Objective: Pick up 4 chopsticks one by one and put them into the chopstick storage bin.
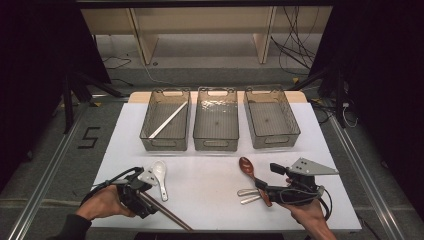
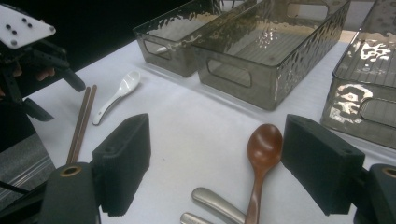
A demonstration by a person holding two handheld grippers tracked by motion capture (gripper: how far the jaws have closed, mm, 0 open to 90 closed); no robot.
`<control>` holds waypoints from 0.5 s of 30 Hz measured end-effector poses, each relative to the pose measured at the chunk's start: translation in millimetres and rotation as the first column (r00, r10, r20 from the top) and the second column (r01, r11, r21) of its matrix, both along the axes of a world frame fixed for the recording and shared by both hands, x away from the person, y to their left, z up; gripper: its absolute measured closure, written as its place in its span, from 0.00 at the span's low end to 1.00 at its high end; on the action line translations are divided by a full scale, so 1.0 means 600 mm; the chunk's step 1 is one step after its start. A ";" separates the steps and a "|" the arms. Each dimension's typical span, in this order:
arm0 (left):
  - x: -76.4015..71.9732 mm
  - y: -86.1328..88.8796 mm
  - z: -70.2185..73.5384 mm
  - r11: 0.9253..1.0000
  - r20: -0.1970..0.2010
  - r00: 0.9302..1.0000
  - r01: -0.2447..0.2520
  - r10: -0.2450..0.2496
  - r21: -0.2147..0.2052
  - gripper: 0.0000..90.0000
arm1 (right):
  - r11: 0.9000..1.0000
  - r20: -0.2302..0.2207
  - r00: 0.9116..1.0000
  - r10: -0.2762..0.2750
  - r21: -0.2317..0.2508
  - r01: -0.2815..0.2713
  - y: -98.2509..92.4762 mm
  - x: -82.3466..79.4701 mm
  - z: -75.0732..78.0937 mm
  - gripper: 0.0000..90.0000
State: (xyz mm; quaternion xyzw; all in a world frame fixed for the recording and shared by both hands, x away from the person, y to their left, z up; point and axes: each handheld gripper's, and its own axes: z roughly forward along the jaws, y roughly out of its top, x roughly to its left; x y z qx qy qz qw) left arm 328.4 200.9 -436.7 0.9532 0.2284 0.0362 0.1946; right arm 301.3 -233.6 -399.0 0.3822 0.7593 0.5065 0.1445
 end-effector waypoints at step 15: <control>-0.007 0.001 -0.030 0.996 -0.015 0.997 0.083 -0.082 0.045 0.25 | 1.000 -0.005 1.000 0.006 -0.004 -0.006 0.001 0.000 0.000 0.28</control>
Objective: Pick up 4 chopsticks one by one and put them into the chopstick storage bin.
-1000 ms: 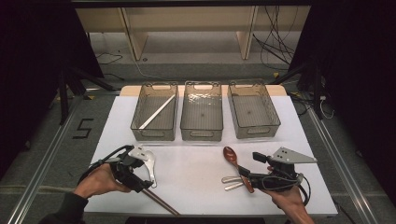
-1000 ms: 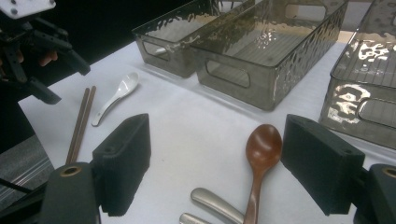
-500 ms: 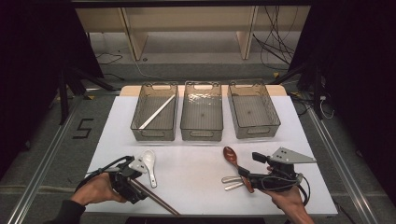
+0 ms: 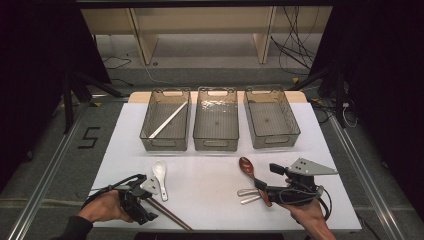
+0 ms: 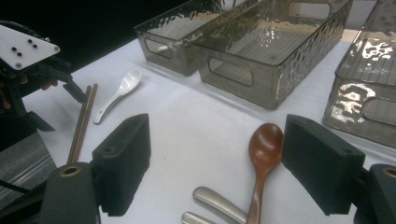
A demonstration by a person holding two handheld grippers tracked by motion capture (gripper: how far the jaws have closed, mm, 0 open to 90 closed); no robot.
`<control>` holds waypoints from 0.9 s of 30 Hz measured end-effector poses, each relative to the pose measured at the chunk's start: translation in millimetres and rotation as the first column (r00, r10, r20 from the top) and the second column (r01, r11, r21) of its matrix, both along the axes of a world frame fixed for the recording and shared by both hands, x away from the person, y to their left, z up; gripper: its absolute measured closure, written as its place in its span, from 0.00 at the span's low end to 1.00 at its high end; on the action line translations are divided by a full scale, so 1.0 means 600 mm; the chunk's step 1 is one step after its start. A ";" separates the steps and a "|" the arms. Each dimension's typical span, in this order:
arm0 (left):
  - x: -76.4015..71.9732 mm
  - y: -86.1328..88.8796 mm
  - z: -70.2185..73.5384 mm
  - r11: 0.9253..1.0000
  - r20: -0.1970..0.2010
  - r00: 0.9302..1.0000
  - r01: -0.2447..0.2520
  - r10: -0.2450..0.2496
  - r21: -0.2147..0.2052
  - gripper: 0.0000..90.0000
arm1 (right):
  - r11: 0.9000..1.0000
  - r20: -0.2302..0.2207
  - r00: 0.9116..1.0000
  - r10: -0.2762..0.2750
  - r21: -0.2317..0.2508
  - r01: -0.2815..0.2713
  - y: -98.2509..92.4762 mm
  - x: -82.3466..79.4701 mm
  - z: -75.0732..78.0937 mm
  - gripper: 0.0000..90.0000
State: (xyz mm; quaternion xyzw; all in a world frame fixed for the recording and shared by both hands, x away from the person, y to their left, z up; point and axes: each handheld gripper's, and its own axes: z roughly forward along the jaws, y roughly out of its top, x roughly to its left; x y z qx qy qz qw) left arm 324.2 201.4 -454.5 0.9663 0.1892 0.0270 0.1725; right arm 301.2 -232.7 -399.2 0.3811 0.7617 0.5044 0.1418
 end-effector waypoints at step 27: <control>0.007 -0.007 -0.018 0.997 -0.013 0.999 0.045 -0.044 0.058 0.30 | 1.000 0.000 1.000 0.000 0.001 0.000 0.001 0.001 -0.001 0.28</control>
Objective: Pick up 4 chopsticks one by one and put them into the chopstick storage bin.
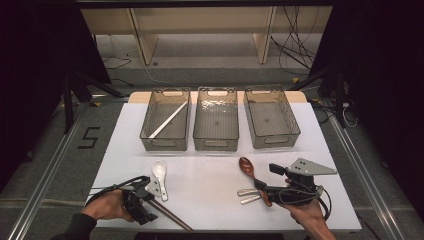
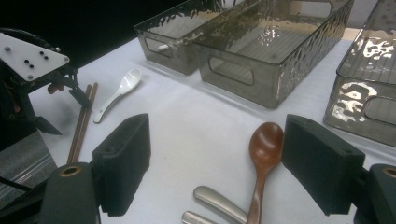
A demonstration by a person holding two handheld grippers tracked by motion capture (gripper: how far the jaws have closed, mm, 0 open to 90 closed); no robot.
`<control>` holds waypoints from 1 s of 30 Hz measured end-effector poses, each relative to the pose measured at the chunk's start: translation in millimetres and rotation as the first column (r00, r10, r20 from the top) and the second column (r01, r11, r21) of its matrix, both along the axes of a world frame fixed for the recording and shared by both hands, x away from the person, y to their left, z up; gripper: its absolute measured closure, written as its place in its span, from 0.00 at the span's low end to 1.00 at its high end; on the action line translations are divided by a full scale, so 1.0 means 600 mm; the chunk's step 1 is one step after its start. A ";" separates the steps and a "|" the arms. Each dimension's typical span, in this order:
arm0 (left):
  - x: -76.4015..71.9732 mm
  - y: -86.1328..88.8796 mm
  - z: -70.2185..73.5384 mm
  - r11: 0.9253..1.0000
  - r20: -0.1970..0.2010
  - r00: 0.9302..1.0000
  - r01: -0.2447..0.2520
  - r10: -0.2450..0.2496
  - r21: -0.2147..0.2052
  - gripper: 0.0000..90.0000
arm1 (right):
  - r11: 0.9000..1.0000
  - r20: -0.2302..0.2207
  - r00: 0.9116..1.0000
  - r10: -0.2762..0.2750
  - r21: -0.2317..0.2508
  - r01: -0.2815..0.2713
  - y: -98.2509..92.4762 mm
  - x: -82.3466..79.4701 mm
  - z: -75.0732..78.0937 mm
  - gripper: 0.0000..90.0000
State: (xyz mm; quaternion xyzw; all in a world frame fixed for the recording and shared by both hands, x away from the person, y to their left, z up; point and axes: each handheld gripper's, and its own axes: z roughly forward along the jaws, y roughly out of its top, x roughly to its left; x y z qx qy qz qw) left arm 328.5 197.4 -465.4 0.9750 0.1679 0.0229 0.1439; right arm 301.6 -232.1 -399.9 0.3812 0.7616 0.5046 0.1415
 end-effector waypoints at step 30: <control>0.001 0.007 0.006 0.992 -0.031 0.998 0.064 -0.060 0.107 0.68 | 1.000 0.000 1.000 0.003 0.000 -0.003 0.000 0.000 0.000 0.28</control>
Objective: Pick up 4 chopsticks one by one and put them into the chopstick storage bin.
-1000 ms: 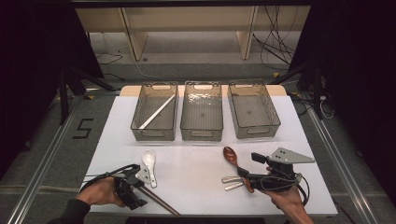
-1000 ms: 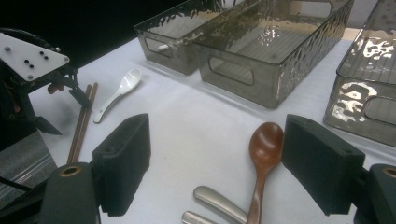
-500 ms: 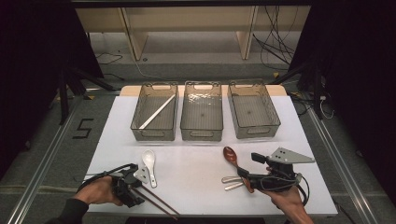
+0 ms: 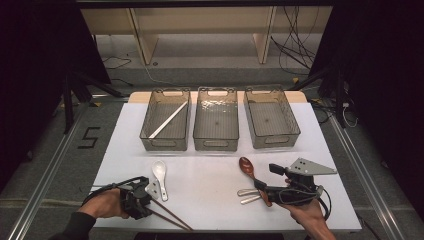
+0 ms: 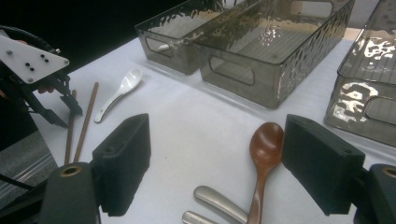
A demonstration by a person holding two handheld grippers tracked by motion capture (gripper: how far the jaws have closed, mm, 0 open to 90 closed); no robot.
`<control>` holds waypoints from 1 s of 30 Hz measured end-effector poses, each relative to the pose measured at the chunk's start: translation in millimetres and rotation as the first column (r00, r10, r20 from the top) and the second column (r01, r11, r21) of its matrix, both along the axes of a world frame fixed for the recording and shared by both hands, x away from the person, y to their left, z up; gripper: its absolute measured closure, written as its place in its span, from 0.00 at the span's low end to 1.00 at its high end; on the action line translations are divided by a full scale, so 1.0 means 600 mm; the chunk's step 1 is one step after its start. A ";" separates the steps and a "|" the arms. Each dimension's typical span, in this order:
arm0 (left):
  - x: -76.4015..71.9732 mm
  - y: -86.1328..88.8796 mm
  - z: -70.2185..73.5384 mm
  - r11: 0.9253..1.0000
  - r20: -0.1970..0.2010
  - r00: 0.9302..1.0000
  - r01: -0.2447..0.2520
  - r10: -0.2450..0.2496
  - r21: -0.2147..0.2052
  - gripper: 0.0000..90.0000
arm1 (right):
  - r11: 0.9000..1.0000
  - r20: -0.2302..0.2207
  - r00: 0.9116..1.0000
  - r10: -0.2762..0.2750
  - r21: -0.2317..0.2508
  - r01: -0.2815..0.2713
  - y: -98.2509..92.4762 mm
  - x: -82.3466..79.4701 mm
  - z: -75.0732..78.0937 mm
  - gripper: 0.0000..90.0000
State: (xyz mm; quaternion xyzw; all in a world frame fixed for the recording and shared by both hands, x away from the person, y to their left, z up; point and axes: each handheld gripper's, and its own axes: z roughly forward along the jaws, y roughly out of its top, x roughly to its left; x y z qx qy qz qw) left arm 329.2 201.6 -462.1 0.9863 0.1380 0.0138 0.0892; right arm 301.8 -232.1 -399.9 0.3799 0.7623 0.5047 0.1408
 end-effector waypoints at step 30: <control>-0.009 -0.007 0.002 0.993 -0.013 0.993 0.122 -0.121 0.012 0.93 | 1.000 -0.002 1.000 0.007 -0.004 -0.007 0.001 0.000 0.000 0.28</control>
